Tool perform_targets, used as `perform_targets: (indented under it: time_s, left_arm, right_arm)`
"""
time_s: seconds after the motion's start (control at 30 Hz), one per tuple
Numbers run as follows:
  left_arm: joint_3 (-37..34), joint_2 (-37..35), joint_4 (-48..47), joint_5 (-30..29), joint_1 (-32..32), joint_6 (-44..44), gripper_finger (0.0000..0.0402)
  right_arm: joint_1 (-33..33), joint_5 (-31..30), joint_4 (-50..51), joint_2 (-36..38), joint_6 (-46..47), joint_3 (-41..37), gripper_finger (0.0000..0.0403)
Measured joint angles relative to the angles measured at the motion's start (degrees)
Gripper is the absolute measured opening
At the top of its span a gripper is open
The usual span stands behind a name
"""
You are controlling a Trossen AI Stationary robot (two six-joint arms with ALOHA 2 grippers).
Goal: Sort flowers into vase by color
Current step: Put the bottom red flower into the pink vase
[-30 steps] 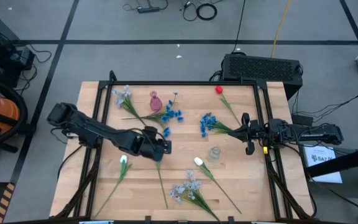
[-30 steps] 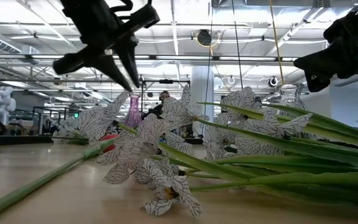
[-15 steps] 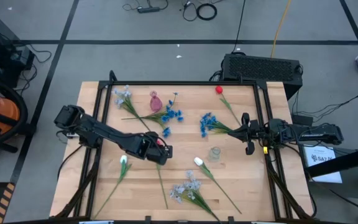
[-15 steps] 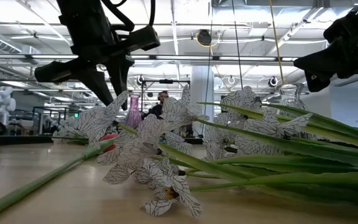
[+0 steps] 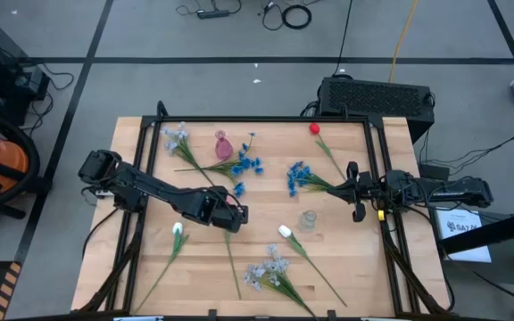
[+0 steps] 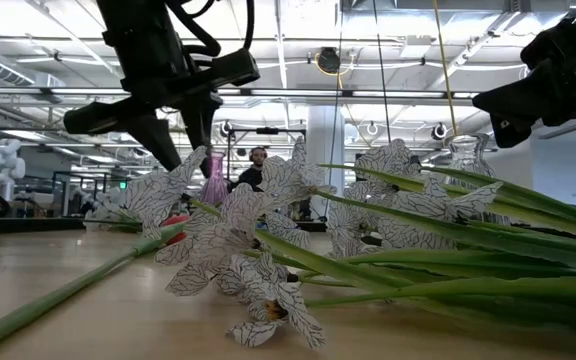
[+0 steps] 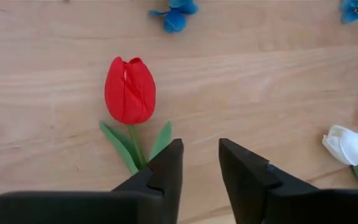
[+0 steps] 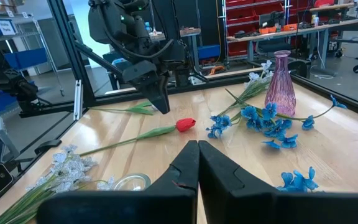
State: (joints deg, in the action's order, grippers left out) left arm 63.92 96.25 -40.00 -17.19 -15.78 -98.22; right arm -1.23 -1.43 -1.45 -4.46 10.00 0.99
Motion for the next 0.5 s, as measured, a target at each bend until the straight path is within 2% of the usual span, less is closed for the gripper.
perform_targets:
  time_s: [0.2, 0.33, 0.5]
  left_arm:
    - [0.0, 0.0, -0.5, 0.0, 0.7, 1.2, 0.0162]
    - [-0.1, 0.0, -3.7, 0.9, 0.9, 0.4, 0.0166]
    - [-1.7, 0.2, -4.0, 4.6, 0.8, -0.5, 0.0166]
  right_arm:
    - [0.0, 0.0, 0.0, 0.0, 0.0, 0.0, 0.0]
    - [0.0, 0.0, 0.0, 0.0, 0.0, 0.0, 0.0]
    - [0.0, 0.0, 0.0, 0.0, 0.0, 0.0, 0.0]
